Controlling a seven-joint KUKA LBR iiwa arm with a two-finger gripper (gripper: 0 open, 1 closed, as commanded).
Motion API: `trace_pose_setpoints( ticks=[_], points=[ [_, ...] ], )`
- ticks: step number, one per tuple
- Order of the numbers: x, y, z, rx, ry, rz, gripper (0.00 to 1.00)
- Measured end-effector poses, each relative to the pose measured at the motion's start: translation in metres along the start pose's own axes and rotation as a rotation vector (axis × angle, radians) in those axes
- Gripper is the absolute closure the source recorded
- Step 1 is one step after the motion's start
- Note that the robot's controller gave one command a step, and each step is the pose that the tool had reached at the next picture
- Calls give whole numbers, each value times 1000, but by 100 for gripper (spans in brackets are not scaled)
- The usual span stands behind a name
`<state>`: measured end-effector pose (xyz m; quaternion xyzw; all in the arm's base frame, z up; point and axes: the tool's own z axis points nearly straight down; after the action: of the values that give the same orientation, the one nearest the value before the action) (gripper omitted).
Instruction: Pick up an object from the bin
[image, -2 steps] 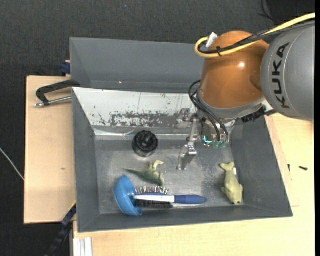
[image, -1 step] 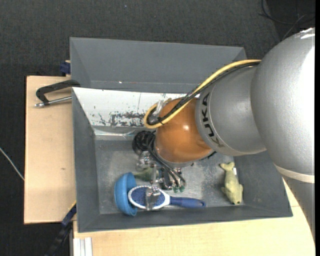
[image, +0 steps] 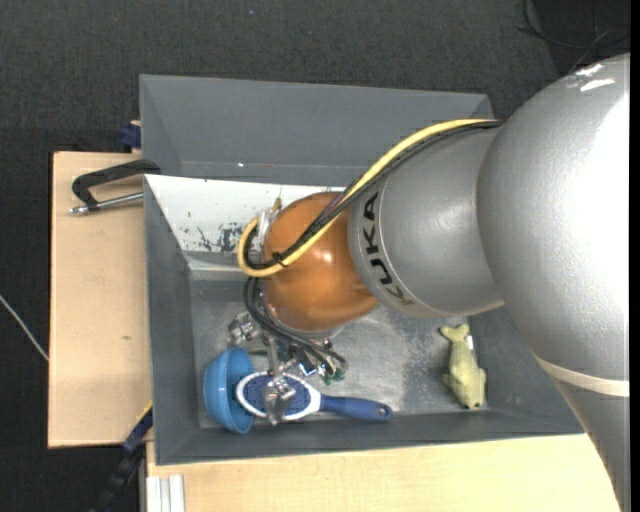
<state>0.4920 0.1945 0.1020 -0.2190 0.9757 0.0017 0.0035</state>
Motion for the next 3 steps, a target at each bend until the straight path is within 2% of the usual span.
trace_pose_setpoints(
  ticks=[1, 2, 3],
  points=[
    [-18, 31, 1, 0, -1, -269, 0],
    [-62, 13, 31, 0, 1, 211, 0],
    [-113, -12, 31, 1, 1, 276, 0]
  ],
)
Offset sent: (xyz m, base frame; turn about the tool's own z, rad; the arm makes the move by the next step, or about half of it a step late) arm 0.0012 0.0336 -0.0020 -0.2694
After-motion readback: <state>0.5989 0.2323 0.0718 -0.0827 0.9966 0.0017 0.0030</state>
